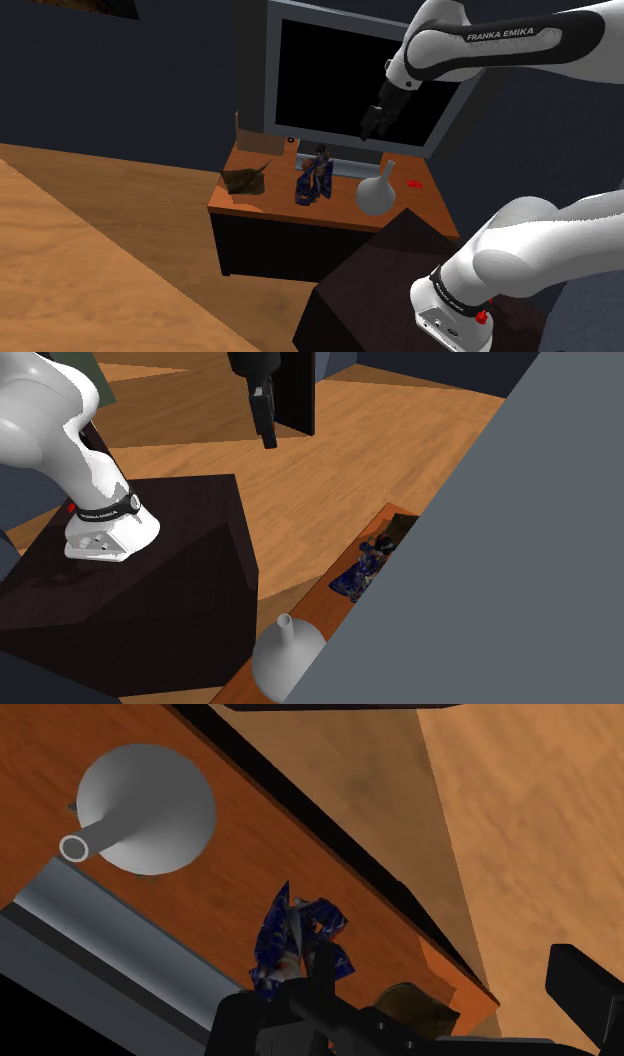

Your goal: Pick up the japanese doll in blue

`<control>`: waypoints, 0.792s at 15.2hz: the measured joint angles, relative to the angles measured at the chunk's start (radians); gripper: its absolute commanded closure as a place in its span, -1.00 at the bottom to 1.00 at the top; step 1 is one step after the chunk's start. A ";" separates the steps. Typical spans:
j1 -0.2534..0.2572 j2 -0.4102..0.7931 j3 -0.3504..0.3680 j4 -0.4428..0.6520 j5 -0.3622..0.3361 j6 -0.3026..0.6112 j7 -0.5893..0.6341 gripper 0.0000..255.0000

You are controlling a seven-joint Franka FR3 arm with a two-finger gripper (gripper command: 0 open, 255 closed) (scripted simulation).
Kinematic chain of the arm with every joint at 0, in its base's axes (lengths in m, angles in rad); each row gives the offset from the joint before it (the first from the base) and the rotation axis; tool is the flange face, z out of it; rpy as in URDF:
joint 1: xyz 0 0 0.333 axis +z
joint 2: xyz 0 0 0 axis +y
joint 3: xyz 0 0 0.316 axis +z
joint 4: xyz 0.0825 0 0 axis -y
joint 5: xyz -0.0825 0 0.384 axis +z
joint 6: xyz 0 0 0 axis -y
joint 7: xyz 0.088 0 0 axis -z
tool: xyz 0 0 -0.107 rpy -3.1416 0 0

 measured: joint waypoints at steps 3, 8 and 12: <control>0.002 0.090 -0.038 -0.020 0.013 0.109 -0.063 -1.00; 0.016 0.259 -0.093 0.010 0.068 0.244 -0.173 -1.00; 0.032 0.441 -0.123 0.077 0.164 0.346 -0.285 -1.00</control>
